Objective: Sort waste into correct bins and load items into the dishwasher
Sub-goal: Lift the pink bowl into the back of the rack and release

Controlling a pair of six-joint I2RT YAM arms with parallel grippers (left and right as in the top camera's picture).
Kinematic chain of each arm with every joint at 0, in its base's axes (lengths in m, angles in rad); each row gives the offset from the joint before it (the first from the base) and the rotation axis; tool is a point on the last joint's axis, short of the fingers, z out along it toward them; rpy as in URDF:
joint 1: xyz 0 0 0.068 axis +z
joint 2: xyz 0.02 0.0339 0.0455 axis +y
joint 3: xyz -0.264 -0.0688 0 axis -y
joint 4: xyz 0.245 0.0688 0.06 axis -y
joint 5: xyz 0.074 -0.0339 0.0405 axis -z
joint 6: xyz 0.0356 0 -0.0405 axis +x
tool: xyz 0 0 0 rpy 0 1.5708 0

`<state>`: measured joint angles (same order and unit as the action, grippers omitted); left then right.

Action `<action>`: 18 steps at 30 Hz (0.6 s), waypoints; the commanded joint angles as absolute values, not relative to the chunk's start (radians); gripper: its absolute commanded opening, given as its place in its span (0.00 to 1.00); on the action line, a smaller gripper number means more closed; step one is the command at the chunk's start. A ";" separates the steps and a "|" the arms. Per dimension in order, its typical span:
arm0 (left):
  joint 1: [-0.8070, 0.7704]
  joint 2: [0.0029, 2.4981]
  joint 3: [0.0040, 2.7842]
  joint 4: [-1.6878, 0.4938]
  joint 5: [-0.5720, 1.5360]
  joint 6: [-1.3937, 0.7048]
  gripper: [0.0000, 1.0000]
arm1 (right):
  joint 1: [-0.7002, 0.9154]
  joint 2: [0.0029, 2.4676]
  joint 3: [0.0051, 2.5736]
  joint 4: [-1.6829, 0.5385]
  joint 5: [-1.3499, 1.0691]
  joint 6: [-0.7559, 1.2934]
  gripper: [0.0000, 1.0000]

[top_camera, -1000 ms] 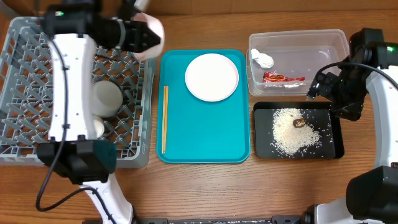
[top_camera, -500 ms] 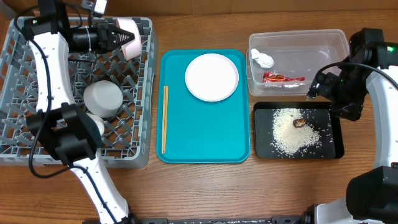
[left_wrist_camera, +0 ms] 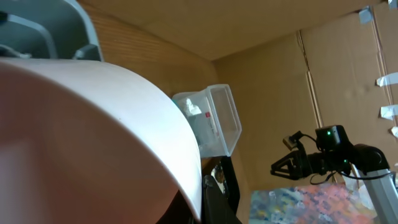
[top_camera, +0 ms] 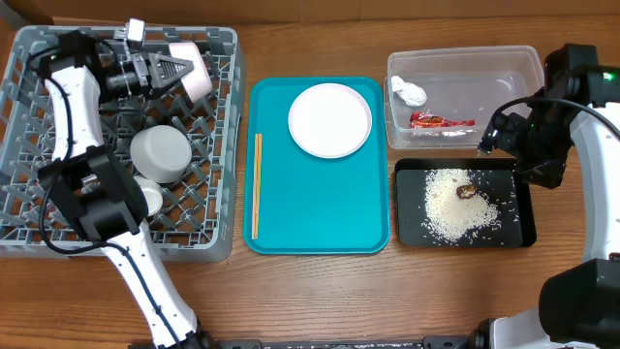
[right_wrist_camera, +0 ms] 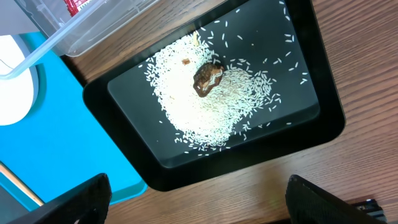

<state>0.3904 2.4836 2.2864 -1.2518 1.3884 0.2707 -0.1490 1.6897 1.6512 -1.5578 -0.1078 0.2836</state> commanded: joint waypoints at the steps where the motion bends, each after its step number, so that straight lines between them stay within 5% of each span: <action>1: 0.431 2.513 2.299 -1.259 1.349 0.292 0.08 | -0.152 1.661 1.680 -1.561 -0.113 0.281 0.91; 6: 0.491 2.513 2.299 -1.308 1.316 0.292 0.60 | -0.152 1.661 1.680 -1.563 -0.113 0.281 0.91; 9: 0.516 2.513 2.299 -1.350 1.264 0.292 0.76 | -0.152 1.661 1.679 -1.562 -0.113 0.281 0.91; 11: 0.531 2.512 2.299 -1.380 1.203 0.292 0.99 | -0.152 1.661 1.680 -1.563 -0.114 0.281 0.91; 18: 0.585 2.444 2.304 -1.416 1.107 0.292 1.00 | -0.152 1.661 1.679 -1.570 -0.113 0.281 0.91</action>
